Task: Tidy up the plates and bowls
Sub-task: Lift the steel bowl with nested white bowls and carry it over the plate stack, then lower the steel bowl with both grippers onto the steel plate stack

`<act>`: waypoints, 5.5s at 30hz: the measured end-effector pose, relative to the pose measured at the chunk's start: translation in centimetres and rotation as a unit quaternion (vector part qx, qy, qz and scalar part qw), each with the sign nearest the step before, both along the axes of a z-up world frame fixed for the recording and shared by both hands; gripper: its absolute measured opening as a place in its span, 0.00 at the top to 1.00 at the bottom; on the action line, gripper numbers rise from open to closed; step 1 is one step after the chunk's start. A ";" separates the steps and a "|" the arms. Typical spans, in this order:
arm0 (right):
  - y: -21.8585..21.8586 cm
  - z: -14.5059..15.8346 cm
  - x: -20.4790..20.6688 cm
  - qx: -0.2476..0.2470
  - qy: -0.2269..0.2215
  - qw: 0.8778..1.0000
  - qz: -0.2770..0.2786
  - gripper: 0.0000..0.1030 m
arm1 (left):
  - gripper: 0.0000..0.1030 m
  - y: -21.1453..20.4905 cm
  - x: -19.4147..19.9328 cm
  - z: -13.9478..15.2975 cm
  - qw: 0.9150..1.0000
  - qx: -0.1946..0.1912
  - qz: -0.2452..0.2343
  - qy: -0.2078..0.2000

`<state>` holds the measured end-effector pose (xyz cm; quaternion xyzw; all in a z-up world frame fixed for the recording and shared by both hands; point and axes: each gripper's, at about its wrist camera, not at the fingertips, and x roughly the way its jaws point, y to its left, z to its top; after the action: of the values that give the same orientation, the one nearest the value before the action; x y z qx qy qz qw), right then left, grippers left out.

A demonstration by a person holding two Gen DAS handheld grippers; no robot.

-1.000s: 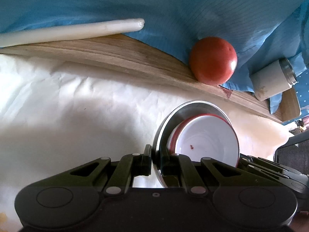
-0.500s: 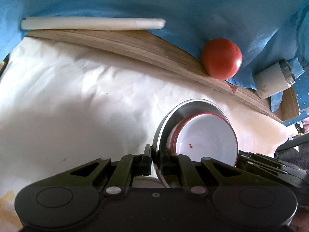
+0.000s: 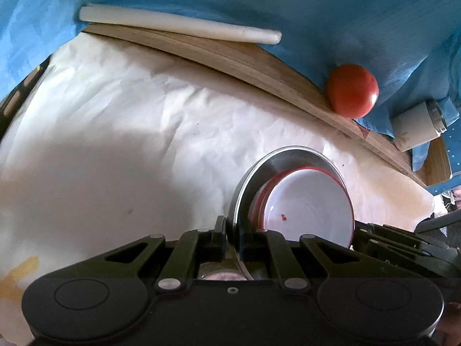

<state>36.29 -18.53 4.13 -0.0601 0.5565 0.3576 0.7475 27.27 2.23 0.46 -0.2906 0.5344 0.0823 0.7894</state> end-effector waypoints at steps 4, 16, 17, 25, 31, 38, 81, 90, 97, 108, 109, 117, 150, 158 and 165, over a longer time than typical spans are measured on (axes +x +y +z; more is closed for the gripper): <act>0.4 0.3 -0.5 0.000 -0.001 1.000 0.015 0.89 | 0.93 0.3 -0.9 0.0 1.000 -0.003 0.006 0.000; 1.7 0.8 -1.9 -0.006 -0.001 0.998 0.059 0.89 | 0.93 0.9 -3.4 0.1 1.000 -0.002 0.015 0.001; 1.8 0.8 -2.0 -0.007 -0.001 0.998 0.062 0.89 | 0.93 1.0 -3.6 0.2 1.000 -0.001 0.017 0.001; 2.3 0.7 -3.0 -0.012 0.010 0.996 0.088 0.89 | 0.93 1.1 -5.1 0.1 1.000 -0.007 0.028 0.010; 2.5 0.2 -3.5 -0.018 0.022 0.994 0.103 0.89 | 0.93 1.1 -6.0 -0.3 0.999 -0.010 0.032 0.022; 2.5 -0.2 -3.8 -0.021 0.036 0.992 0.115 0.89 | 0.93 1.0 -6.6 -0.7 0.999 -0.010 0.034 0.033; 2.3 -1.5 -4.3 -0.051 0.078 0.986 0.136 0.88 | 0.94 0.1 -7.3 -1.9 0.997 -0.017 0.021 0.071; 2.2 -1.5 -4.2 -0.051 0.085 0.986 0.137 0.88 | 0.94 0.0 -7.3 -2.0 0.997 -0.018 0.019 0.079; 2.3 -1.7 -4.2 -0.051 0.091 0.985 0.137 0.87 | 0.94 -0.1 -7.2 -2.2 0.996 -0.018 0.020 0.084; 2.1 -1.9 -4.1 -0.051 0.105 0.984 0.135 0.87 | 0.94 0.0 -7.3 -2.2 0.996 -0.020 0.024 0.089; 2.1 -1.9 -4.1 -0.051 0.106 0.984 0.135 0.87 | 0.94 0.0 -7.3 -2.3 0.996 -0.020 0.025 0.089; 2.1 -2.0 -4.0 -0.051 0.111 0.983 0.140 0.86 | 0.94 0.0 -7.4 -2.3 0.995 -0.021 0.027 0.093; 2.0 -1.9 -4.0 -0.048 0.107 0.984 0.135 0.85 | 0.90 0.1 -7.5 -2.3 0.995 -0.023 0.035 0.096; 1.6 -1.7 -4.0 -0.042 0.093 0.986 0.133 0.82 | 0.88 0.0 -7.6 -2.3 0.994 -0.017 0.037 0.097; 1.5 -1.5 -3.9 -0.039 0.086 0.987 0.134 0.80 | 0.85 -0.2 -7.5 -1.9 0.994 -0.008 0.044 0.097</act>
<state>32.43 -17.01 2.66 -0.1323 0.6189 0.4363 0.6397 19.74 1.99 -1.46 -0.3109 0.5958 0.1398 0.7272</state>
